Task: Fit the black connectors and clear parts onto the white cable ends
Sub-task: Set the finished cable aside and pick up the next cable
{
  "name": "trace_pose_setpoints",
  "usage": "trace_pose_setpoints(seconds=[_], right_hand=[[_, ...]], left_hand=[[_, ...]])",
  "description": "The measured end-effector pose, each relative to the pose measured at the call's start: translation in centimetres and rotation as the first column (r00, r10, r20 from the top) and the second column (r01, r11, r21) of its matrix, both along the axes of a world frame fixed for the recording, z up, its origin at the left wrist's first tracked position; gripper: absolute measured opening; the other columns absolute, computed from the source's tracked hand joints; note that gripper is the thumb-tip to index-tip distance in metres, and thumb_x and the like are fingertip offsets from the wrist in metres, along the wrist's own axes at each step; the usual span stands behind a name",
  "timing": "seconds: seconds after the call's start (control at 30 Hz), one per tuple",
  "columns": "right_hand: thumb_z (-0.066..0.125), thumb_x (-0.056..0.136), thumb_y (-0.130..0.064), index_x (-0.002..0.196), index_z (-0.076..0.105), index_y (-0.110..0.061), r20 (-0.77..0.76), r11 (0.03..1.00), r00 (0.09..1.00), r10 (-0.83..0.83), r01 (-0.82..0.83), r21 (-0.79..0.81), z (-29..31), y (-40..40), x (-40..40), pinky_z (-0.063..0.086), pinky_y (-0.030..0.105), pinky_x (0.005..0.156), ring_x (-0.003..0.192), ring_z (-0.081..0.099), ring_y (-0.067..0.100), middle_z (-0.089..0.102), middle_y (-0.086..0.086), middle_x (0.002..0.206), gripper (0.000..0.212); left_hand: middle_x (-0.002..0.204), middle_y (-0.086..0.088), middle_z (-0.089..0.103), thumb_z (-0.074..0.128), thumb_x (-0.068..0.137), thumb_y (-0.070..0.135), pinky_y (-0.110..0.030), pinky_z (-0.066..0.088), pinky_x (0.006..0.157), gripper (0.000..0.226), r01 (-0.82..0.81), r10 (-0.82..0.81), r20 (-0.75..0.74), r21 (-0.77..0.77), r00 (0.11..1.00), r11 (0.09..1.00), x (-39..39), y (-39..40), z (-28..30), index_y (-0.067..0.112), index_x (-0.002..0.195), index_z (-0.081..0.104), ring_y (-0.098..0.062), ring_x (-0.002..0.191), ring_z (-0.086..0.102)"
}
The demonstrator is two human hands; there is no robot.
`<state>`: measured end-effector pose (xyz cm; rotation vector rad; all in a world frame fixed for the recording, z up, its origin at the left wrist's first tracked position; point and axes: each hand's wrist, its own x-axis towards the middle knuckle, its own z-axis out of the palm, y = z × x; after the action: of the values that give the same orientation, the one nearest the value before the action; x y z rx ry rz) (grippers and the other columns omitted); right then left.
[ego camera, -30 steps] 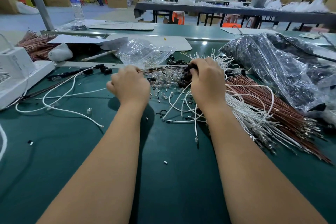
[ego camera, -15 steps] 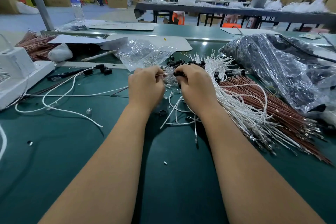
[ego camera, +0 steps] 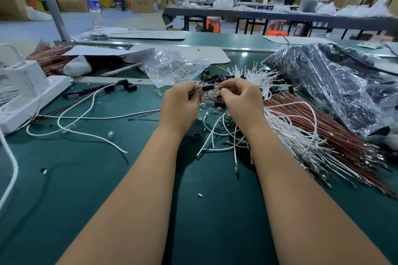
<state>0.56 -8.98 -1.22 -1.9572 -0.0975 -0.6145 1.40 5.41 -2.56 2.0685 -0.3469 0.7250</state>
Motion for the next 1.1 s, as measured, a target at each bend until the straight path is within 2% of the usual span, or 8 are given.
trace_pose_setpoints(seconds=[0.2,0.33,0.4,0.53,0.63,0.87,1.0,1.1], right_hand=[[0.065,0.09,-0.013,0.087,0.067,-0.017,0.003,1.0,1.0,0.014,-0.014,0.018,0.16,-0.22,-0.12,0.055,0.025,0.072,0.078,0.066,0.016,0.067,-0.002,0.08,0.005],[0.061,0.091,-0.006,0.088,0.064,-0.017,-0.002,0.999,1.0,0.023,-0.022,0.048,0.26,-0.31,-0.08,0.056,0.029,0.076,0.081,0.067,0.021,0.067,0.001,0.082,0.012],[0.062,0.091,-0.006,0.088,0.064,-0.017,0.001,0.999,1.0,0.029,-0.029,0.032,0.27,-0.35,-0.07,0.056,0.027,0.074,0.079,0.066,0.02,0.066,0.001,0.081,0.011],[0.063,0.09,-0.005,0.086,0.064,-0.015,0.004,0.999,0.999,0.037,-0.037,-0.01,0.21,-0.3,-0.05,0.052,0.023,0.069,0.073,0.061,0.014,0.064,-0.002,0.076,0.01],[0.063,0.09,-0.004,0.086,0.064,-0.014,-0.004,0.999,0.999,0.049,-0.049,-0.005,0.21,-0.29,-0.1,0.053,0.026,0.071,0.073,0.061,0.015,0.064,-0.001,0.076,0.01],[0.06,0.092,-0.005,0.09,0.064,-0.013,-0.018,0.998,0.998,0.063,-0.062,0.025,0.29,-0.3,-0.25,0.054,0.029,0.072,0.075,0.062,0.018,0.065,0.004,0.08,0.009],[0.059,0.093,-0.004,0.092,0.064,-0.01,-0.033,0.996,0.996,0.088,-0.088,0.02,0.29,-0.22,-0.28,0.056,0.035,0.077,0.075,0.062,0.018,0.065,0.006,0.08,0.008],[0.061,0.092,-0.006,0.092,0.065,-0.011,-0.018,0.998,0.998,0.066,-0.066,0.019,0.23,-0.16,-0.24,0.056,0.033,0.075,0.073,0.062,0.016,0.065,0.004,0.08,0.006]], left_hand=[[0.065,0.016,0.055,0.064,0.088,0.011,-0.014,0.035,0.059,0.009,-0.005,0.005,0.014,0.015,1.0,1.0,0.13,-0.03,-0.1,0.01,0.091,0.073,0.001,0.06,0.049],[0.079,0.003,0.068,0.067,0.086,0.014,-0.024,0.048,0.068,0.013,-0.002,0.0,0.027,0.088,1.0,0.996,0.01,-0.14,-0.2,0.012,0.096,0.075,-0.014,0.073,0.06],[0.083,0.0,0.071,0.067,0.086,0.015,-0.024,0.049,0.07,0.015,-0.01,0.008,0.029,0.093,1.0,0.996,-0.02,-0.18,-0.24,0.013,0.1,0.074,-0.012,0.073,0.061],[0.079,0.0,0.072,0.068,0.085,0.013,-0.035,0.055,0.073,0.007,0.03,-0.029,-0.016,0.06,0.999,0.998,0.05,-0.15,-0.26,0.01,0.091,0.07,-0.017,0.075,0.067],[0.076,-0.002,0.071,0.067,0.086,0.012,-0.04,0.055,0.073,0.005,0.054,-0.053,-0.038,0.051,0.998,0.997,-0.01,-0.18,-0.29,0.009,0.086,0.07,-0.021,0.074,0.067],[0.073,-0.006,0.071,0.066,0.086,0.006,-0.044,0.056,0.072,0.008,0.127,-0.132,-0.074,-0.061,0.989,0.99,-0.29,-0.28,-0.05,0.006,0.081,0.071,-0.023,0.072,0.068],[0.072,-0.006,0.071,0.066,0.087,0.01,-0.042,0.054,0.072,0.007,0.12,-0.122,-0.067,-0.035,0.99,0.992,-0.33,-0.45,-0.09,0.007,0.081,0.069,-0.024,0.072,0.067],[0.071,-0.008,0.07,0.065,0.088,0.01,-0.043,0.054,0.072,0.009,0.124,-0.126,-0.081,-0.031,0.989,0.992,-0.32,-0.51,-0.11,0.008,0.079,0.067,-0.027,0.072,0.067]])
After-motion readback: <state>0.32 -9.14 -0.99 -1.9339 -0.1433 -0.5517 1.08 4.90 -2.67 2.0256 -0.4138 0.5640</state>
